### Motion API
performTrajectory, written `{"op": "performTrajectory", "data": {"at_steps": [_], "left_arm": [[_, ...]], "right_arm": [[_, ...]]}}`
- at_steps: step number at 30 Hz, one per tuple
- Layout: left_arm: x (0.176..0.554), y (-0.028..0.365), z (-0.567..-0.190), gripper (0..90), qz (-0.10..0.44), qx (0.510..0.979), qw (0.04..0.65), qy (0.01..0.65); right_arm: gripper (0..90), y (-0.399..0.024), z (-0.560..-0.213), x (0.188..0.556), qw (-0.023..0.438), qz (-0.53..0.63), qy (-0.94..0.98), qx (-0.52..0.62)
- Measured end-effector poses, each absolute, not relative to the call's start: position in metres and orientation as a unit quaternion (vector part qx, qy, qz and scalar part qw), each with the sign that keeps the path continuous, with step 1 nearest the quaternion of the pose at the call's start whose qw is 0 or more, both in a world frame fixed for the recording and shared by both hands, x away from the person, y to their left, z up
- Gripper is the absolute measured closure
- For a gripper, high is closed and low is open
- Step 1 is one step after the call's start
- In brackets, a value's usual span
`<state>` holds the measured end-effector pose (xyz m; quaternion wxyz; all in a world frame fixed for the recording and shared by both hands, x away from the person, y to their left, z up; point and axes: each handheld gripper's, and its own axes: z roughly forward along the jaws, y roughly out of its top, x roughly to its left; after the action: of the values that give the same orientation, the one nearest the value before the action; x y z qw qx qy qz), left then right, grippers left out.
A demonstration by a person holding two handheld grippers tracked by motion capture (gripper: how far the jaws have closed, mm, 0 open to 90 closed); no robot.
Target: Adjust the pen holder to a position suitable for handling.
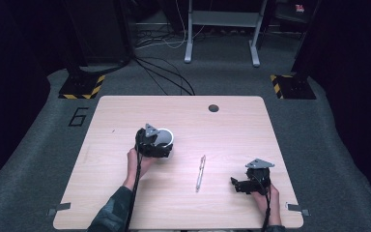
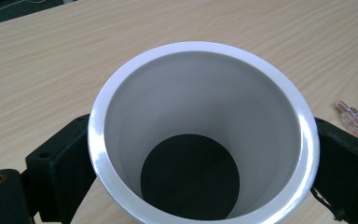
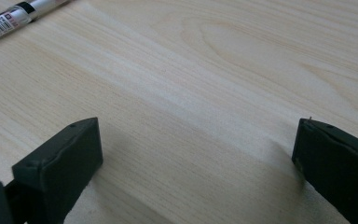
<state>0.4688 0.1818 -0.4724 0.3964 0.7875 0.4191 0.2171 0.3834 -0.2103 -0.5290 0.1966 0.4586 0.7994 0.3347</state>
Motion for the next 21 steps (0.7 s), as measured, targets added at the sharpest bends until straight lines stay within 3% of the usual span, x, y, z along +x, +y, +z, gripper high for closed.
{"op": "performTrajectory", "data": {"at_steps": [21], "left_arm": [[0.474, 0.158, -0.473, 6.3, 0.215, 0.792, 0.399, 0.409]], "right_arm": [[1.1, -0.210, -0.529, 0.383, 0.197, 0.335, 0.799, 0.459]]}}
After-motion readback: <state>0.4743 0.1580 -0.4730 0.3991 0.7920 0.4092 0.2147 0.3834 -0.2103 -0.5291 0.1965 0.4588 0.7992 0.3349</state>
